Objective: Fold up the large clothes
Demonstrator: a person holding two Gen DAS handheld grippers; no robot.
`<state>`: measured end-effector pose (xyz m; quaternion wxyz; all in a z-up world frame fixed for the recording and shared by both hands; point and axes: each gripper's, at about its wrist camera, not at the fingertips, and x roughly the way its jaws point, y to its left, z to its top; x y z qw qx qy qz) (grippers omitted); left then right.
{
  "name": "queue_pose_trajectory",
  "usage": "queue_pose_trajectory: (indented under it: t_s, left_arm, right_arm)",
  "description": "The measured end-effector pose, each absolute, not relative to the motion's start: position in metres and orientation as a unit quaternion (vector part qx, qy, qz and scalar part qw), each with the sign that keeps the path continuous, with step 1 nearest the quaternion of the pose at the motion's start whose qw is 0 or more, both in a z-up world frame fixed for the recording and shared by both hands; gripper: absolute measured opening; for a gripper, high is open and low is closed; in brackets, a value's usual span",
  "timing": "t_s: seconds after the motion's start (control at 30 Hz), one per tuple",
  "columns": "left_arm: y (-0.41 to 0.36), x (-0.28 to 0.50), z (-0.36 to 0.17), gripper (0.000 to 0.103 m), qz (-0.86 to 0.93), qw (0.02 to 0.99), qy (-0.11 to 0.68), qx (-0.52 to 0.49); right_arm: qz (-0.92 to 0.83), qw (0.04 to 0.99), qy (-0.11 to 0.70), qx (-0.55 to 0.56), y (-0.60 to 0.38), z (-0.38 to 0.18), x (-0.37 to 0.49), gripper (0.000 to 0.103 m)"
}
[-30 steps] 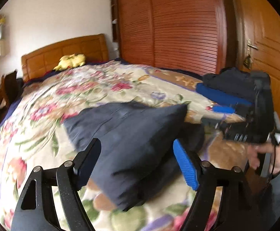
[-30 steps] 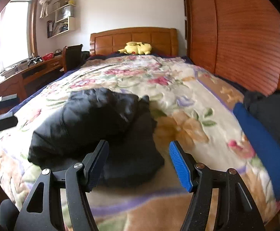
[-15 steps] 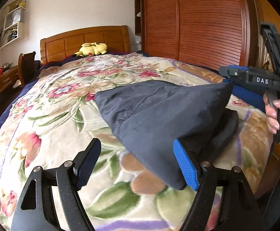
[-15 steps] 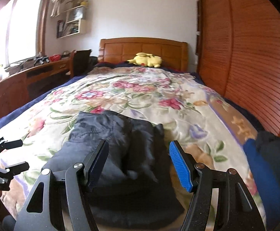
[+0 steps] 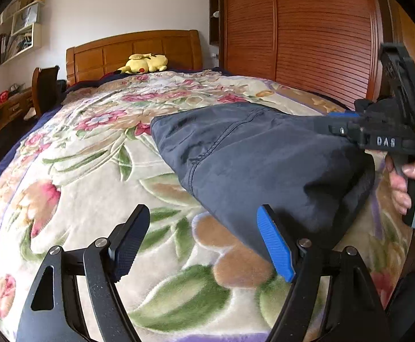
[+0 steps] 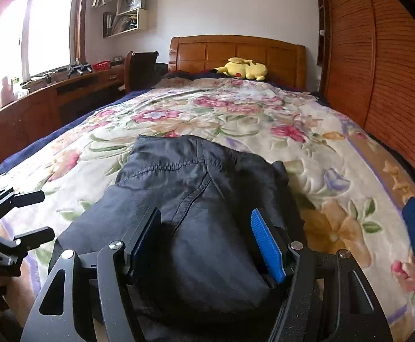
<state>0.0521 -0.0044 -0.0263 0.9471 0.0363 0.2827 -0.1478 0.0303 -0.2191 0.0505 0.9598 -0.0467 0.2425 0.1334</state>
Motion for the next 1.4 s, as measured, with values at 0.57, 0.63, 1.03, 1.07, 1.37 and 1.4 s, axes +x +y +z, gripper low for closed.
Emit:
queue_pose_trajectory:
  t_s: [0.57,0.63,1.03,1.07,1.37,1.4]
  left_arm:
    - [0.005,0.049,-0.034,0.078,-0.152,0.946,0.285,0.018]
    - [0.005,0.049,-0.035,0.078,-0.152,0.946,0.286,0.018]
    - [0.006,0.051,-0.038,0.078,-0.153,0.943,0.294,0.016]
    - [0.006,0.051,-0.038,0.078,-0.153,0.943,0.294,0.016]
    - [0.004,0.051,-0.038,0.078,-0.157,0.942,0.294,0.022]
    - [0.004,0.05,-0.038,0.078,-0.157,0.943,0.294,0.024]
  right_arm:
    - [0.202,0.926,0.318,-0.005,-0.231,0.023,0.068,0.047]
    - [0.211,0.927,0.311,-0.008,-0.232,0.024,0.067,0.028]
    - [0.167,0.957,0.231,-0.047,-0.242,0.052,0.033,0.007]
    - [0.159,0.959,0.227,-0.053,-0.246,0.053,0.03,0.007]
    - [0.083,0.958,0.268,-0.053,-0.274,0.036,0.03,0.006]
    - [0.083,0.957,0.272,-0.051,-0.273,0.032,0.032,0.006]
